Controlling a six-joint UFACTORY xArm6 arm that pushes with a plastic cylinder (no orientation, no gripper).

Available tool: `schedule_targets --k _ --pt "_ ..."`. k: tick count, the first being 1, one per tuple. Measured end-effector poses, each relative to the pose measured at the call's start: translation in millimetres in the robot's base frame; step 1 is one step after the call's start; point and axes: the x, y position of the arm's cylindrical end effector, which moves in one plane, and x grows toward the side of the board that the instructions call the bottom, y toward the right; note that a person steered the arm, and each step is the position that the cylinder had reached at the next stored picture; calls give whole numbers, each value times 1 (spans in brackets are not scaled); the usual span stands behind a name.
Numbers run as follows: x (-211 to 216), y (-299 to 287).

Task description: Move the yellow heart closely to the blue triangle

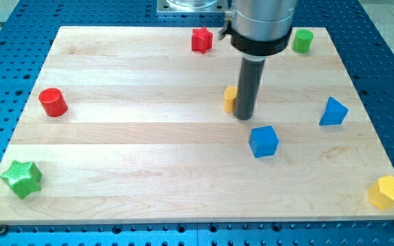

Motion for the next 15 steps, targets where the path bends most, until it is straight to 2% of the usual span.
schedule_targets --k 2,4,5,7,9,11,13,15 --pt "-1 13" --pt "15 -92" --pt "15 -125" --pt "-56 -56" --pt "-30 1" --pt "-19 -51" --pt "23 -57" --pt "-8 36"
